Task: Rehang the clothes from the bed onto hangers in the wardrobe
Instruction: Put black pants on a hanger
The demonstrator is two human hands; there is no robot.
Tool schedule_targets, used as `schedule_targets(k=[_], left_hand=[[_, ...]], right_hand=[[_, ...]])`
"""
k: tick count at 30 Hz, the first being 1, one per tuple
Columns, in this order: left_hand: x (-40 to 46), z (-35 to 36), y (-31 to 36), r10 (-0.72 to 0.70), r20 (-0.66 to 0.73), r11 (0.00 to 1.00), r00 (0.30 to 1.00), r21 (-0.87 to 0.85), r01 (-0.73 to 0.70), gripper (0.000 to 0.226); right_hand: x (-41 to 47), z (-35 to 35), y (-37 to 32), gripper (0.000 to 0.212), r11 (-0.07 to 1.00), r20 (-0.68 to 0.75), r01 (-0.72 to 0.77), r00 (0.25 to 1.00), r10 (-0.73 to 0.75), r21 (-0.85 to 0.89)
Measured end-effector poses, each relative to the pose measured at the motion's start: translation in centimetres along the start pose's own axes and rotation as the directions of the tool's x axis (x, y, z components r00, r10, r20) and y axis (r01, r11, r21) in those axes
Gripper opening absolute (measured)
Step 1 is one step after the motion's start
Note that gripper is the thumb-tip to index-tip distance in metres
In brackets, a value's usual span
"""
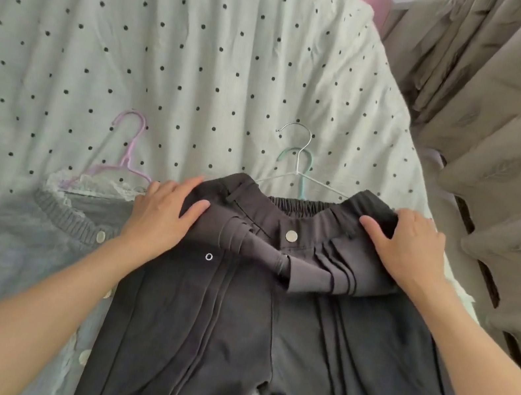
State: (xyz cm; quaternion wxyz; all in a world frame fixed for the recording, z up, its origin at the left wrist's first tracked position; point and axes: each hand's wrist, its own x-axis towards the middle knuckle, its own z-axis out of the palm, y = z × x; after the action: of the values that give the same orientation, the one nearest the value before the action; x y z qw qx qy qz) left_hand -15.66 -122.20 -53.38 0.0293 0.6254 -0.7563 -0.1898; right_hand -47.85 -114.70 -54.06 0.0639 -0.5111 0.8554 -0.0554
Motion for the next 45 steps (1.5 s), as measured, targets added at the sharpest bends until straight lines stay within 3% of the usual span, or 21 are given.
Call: schedule_targets(k=[3,7,13,16,20,25,31,37,42,45], left_hand=[[-1.8,-2.2,-0.1,0.045,-0.005,0.994,0.999,-0.102,-0.045,0.046],[-5.3,-7.3,1.1,0.07,-0.052,0.966,0.996,-0.247,-0.081,0.063],[-11.2,-14.5,3.9,0.08,-0.086,0.951,0.993,-0.293,-0.102,0.051],[-13.4,-18.5,5.8,0.118,-0.108,0.934,0.987,-0.326,-0.147,0.048],[-17.8,-22.9,9.2,0.277,-0.14,0.879,0.95,-0.363,-0.31,0.034],[-25.7,-26.3,13.3,0.505,-0.206,0.734,0.838,-0.41,-0.542,0.012],[-35.2,-27.4,19.6,0.692,-0.229,0.529,0.684,-0.484,-0.697,0.028],[-46.3,-26.8,25.4,0.843,-0.15,0.37,0.517,-0.537,-0.759,0.025],[-56.5,-23.8,29.3,0.953,-0.026,0.238,0.303,-0.556,-0.796,0.028],[-62.7,-21.0,31.2,0.976,0.053,0.205,0.213,-0.564,-0.8,0.03]], right_hand=[[-1.4,-2.1,-0.1,0.05,0.996,-0.011,0.008,1.0,-0.007,0.092],[-3.8,-7.2,-0.8,0.052,0.984,-0.091,0.061,0.995,-0.046,0.168],[-9.9,-17.3,-0.9,0.048,0.973,-0.195,0.116,0.978,-0.076,0.2],[-15.0,-22.3,-0.5,0.045,0.967,-0.261,0.067,0.965,0.0,0.247],[-23.5,-27.9,0.9,0.04,0.933,-0.344,-0.039,0.924,0.17,0.357],[-36.2,-34.0,3.8,0.041,0.905,-0.425,-0.181,0.836,0.348,0.385],[-51.8,-40.4,6.7,0.042,0.889,-0.578,-0.306,0.678,0.454,0.339],[-68.0,-43.4,9.2,0.042,0.762,-0.631,-0.467,0.438,0.64,0.449],[-80.3,-42.8,10.8,0.038,0.612,-0.604,-0.574,0.238,0.76,0.544],[-87.5,-42.2,11.8,0.037,0.513,-0.57,-0.64,0.139,0.81,0.572]])
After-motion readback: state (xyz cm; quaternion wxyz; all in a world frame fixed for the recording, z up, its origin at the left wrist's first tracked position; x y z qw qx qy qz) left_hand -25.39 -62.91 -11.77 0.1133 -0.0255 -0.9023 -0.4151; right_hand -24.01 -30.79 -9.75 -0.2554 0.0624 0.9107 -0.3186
